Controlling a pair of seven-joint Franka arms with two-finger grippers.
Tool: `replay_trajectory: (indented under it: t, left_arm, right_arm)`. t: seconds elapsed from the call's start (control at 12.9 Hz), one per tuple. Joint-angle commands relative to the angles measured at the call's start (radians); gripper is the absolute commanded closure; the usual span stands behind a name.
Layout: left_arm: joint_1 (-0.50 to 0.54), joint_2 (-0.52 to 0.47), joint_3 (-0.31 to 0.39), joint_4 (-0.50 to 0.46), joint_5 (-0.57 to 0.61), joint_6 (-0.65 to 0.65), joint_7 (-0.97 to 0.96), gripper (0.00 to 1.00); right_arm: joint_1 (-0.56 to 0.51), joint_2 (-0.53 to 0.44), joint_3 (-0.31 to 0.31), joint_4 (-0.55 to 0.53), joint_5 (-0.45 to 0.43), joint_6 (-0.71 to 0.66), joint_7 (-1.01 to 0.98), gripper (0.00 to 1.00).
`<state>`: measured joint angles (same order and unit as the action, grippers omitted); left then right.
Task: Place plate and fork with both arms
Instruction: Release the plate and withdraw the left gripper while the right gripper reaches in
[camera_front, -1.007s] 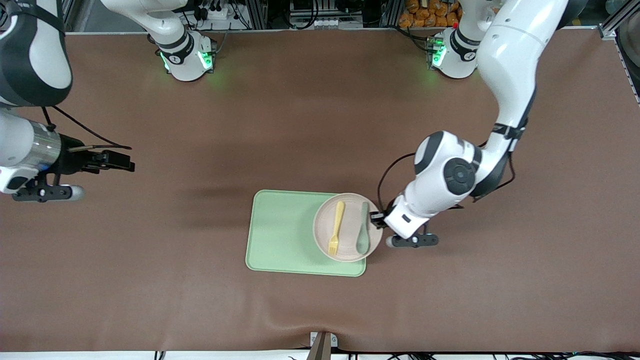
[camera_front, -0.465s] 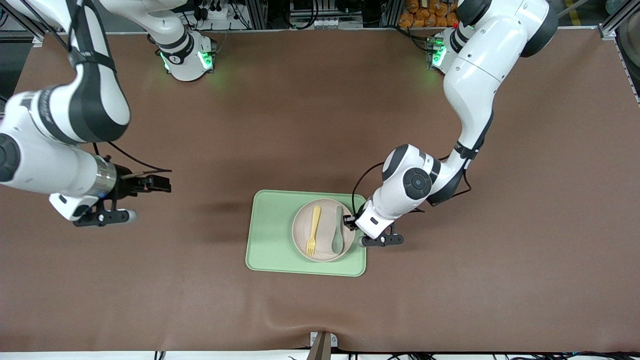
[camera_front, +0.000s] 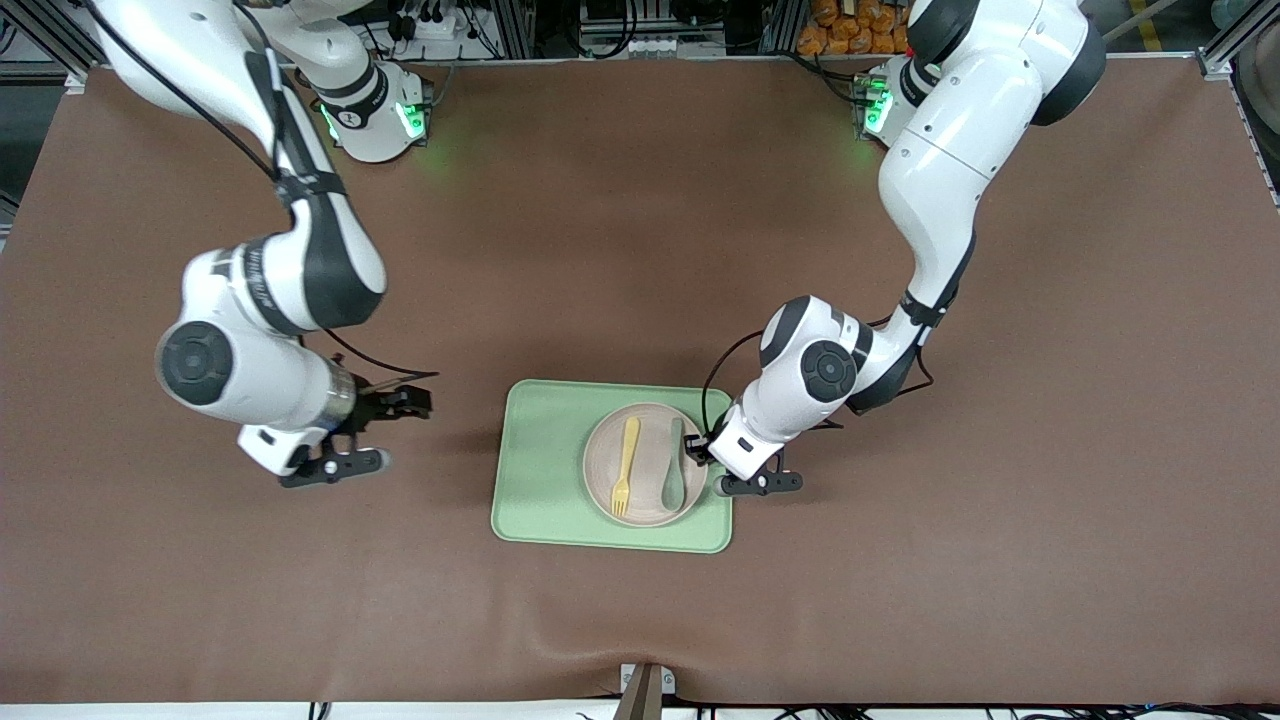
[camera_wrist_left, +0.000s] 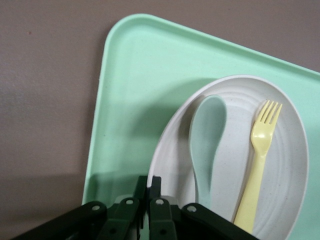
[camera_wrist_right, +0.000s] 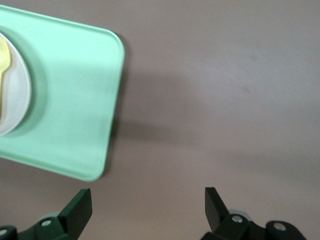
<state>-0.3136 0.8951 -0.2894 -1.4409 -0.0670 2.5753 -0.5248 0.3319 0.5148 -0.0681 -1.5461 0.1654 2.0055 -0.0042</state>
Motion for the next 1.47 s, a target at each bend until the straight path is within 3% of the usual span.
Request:
replay_trajectory:
  t: [0.0,0.15,0.62,1.01,1.24,1.39]
  left_arm:
    - [-0.01,-0.007,0.021,0.025,-0.002,0.005,0.008,0.0]
    - [0.017,-0.066,0.033,0.025,0.021,-0.067,0.009,0.0]
    - [0.183,-0.46,0.035,0.025,0.058,-0.605,0.019,0.0]
    - [0.401,-0.732,0.026,0.027,0.042,-1.059,0.026,0.0]
    - [0.485,-0.8,0.035,0.024,0.059,-1.112,0.045,0.0]
    - [0.55,-0.8,0.038,0.027,0.07,-1.106,0.187,0.0]
  right_arm:
    - [0.07,0.066,-0.009,0.021,0.023,0.087,0.012,0.0]
    - [0.094,0.111,-0.007,0.038,0.025,0.137,0.012,0.0]
    - [0.205,0.232,0.001,0.152,0.06,0.278,0.064,0.0]
    - [0.288,0.353,0.001,0.236,0.057,0.522,0.061,0.0]
    - [0.323,0.392,-0.002,0.273,0.048,0.538,0.058,0.0]
    - [0.334,0.413,-0.004,0.284,0.048,0.544,0.059,0.0]
